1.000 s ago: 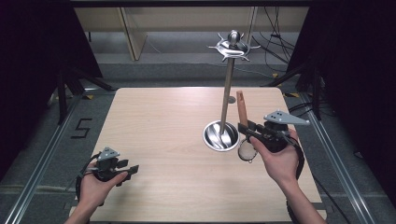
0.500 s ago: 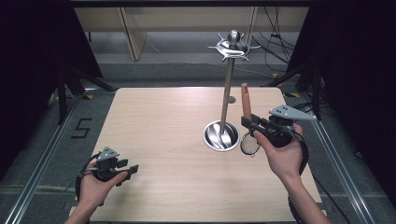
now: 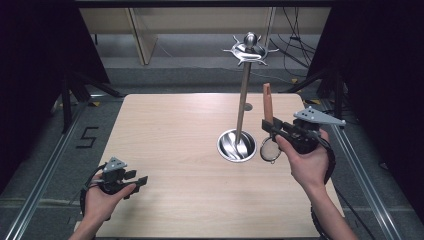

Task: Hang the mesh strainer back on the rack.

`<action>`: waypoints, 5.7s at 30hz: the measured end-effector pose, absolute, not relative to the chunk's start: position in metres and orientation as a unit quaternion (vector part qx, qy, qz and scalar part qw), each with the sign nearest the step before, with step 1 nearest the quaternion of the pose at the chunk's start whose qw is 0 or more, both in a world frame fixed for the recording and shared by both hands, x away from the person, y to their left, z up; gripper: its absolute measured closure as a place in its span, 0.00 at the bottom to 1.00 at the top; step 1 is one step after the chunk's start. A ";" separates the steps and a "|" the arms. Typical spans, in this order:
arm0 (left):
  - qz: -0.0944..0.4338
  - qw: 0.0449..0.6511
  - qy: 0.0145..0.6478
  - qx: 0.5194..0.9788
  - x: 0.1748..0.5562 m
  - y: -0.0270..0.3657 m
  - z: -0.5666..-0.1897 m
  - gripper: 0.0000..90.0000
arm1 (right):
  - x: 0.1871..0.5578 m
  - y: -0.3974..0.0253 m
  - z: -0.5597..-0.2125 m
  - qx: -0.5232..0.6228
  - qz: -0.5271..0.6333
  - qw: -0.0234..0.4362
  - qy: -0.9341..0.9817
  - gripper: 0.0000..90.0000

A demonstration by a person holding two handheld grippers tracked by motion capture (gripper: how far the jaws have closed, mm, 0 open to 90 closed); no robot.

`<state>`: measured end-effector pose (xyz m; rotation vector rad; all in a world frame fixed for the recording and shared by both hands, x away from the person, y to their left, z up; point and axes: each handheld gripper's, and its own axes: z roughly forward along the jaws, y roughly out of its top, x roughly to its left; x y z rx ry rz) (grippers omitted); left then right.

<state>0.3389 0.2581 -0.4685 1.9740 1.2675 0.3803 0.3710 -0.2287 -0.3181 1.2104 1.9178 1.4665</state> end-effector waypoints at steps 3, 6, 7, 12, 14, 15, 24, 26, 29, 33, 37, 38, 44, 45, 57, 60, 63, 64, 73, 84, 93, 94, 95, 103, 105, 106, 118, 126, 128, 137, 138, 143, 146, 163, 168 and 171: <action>0.149 0.373 0.495 0.770 0.339 0.258 -0.469 0.51 | 0.372 -0.229 -0.316 0.440 0.534 0.217 0.688 0.77; 0.149 0.375 0.497 0.768 0.339 0.258 -0.469 0.50 | 0.374 -0.230 -0.314 0.435 0.532 0.228 0.690 0.77; 0.149 0.376 0.497 0.768 0.339 0.258 -0.469 0.50 | 0.374 -0.229 -0.313 0.437 0.537 0.218 0.688 0.77; 0.149 0.376 0.497 0.768 0.339 0.258 -0.469 0.50 | 0.376 -0.230 -0.309 0.438 0.535 0.228 0.685 0.77; 0.148 0.374 0.497 0.769 0.339 0.258 -0.469 0.50 | 0.376 -0.229 -0.309 0.443 0.535 0.223 0.684 0.77; 0.148 0.372 0.496 0.770 0.339 0.258 -0.469 0.50 | 0.377 -0.229 -0.308 0.440 0.536 0.224 0.684 0.77; 0.147 0.374 0.496 0.769 0.340 0.257 -0.470 0.50 | 0.381 -0.228 -0.299 0.440 0.540 0.227 0.681 0.77; 0.147 0.375 0.496 0.769 0.340 0.256 -0.470 0.50 | 0.381 -0.228 -0.297 0.438 0.541 0.229 0.681 0.77; 0.147 0.375 0.497 0.769 0.340 0.257 -0.470 0.50 | 0.383 -0.227 -0.294 0.436 0.543 0.232 0.680 0.77; 0.147 0.373 0.496 0.770 0.340 0.257 -0.470 0.50 | 0.385 -0.228 -0.291 0.439 0.544 0.236 0.675 0.77; 0.147 0.372 0.496 0.771 0.340 0.257 -0.470 0.50 | 0.386 -0.228 -0.289 0.440 0.544 0.235 0.674 0.77; 0.147 0.372 0.497 0.771 0.340 0.257 -0.470 0.50 | 0.387 -0.228 -0.289 0.436 0.545 0.238 0.675 0.77; 0.147 0.372 0.497 0.770 0.340 0.257 -0.470 0.50 | 0.389 -0.228 -0.285 0.434 0.550 0.242 0.671 0.77; 0.147 0.372 0.497 0.770 0.340 0.257 -0.470 0.50 | 0.388 -0.229 -0.284 0.436 0.550 0.240 0.671 0.77; 0.148 0.372 0.495 0.771 0.339 0.258 -0.469 0.50 | 0.384 -0.229 -0.275 0.434 0.559 0.247 0.662 0.77; 0.148 0.373 0.495 0.771 0.340 0.258 -0.469 0.50 | 0.384 -0.230 -0.274 0.425 0.560 0.253 0.665 0.77; 0.148 0.372 0.495 0.771 0.340 0.258 -0.469 0.50 | 0.382 -0.230 -0.273 0.423 0.563 0.252 0.664 0.77; 0.148 0.372 0.495 0.771 0.340 0.258 -0.469 0.50 | 0.382 -0.230 -0.272 0.419 0.567 0.250 0.664 0.77; 0.148 0.375 0.496 0.769 0.339 0.258 -0.469 0.50 | 0.382 -0.227 -0.270 0.412 0.565 0.251 0.670 0.77; 0.150 0.376 0.497 0.768 0.339 0.258 -0.469 0.50 | 0.385 -0.223 -0.269 0.419 0.560 0.243 0.672 0.77; 0.150 0.376 0.498 0.767 0.339 0.258 -0.469 0.50 | 0.389 -0.220 -0.269 0.415 0.560 0.239 0.676 0.77; 0.150 0.376 0.498 0.767 0.339 0.258 -0.469 0.50 | 0.389 -0.220 -0.269 0.413 0.559 0.241 0.678 0.77; 0.150 0.376 0.498 0.767 0.339 0.258 -0.469 0.50 | 0.390 -0.220 -0.269 0.411 0.558 0.245 0.678 0.77; 0.150 0.376 0.498 0.767 0.339 0.258 -0.469 0.50 | 0.392 -0.219 -0.269 0.413 0.558 0.241 0.678 0.77; 0.150 0.376 0.498 0.767 0.339 0.258 -0.469 0.50 | 0.393 -0.219 -0.270 0.411 0.558 0.245 0.679 0.77; 0.150 0.376 0.498 0.767 0.339 0.258 -0.469 0.50 | 0.394 -0.219 -0.270 0.412 0.556 0.245 0.679 0.77; 0.149 0.373 0.497 0.769 0.339 0.259 -0.469 0.50 | 0.400 -0.215 -0.273 0.414 0.555 0.244 0.679 0.77; 0.150 0.374 0.497 0.769 0.339 0.259 -0.469 0.50 | 0.403 -0.213 -0.274 0.417 0.554 0.241 0.679 0.77; 0.150 0.374 0.497 0.769 0.339 0.259 -0.469 0.50 | 0.405 -0.212 -0.274 0.413 0.554 0.245 0.680 0.77; 0.150 0.374 0.497 0.769 0.339 0.259 -0.469 0.50 | 0.408 -0.210 -0.276 0.416 0.549 0.242 0.684 0.77; 0.150 0.373 0.497 0.769 0.339 0.259 -0.469 0.50 | 0.409 -0.209 -0.277 0.414 0.548 0.248 0.683 0.77; 0.150 0.378 0.497 0.767 0.339 0.258 -0.469 0.50 | 0.411 -0.207 -0.278 0.415 0.546 0.244 0.686 0.77; 0.150 0.378 0.495 0.768 0.339 0.259 -0.469 0.50 | 0.413 -0.206 -0.278 0.415 0.545 0.244 0.686 0.77; 0.151 0.376 0.494 0.769 0.339 0.260 -0.468 0.50 | 0.419 -0.199 -0.280 0.420 0.538 0.256 0.684 0.77; 0.150 0.379 0.494 0.768 0.339 0.260 -0.468 0.50 | 0.420 -0.198 -0.282 0.419 0.539 0.262 0.682 0.77; 0.150 0.378 0.494 0.768 0.339 0.260 -0.468 0.50 | 0.422 -0.197 -0.282 0.416 0.537 0.264 0.685 0.77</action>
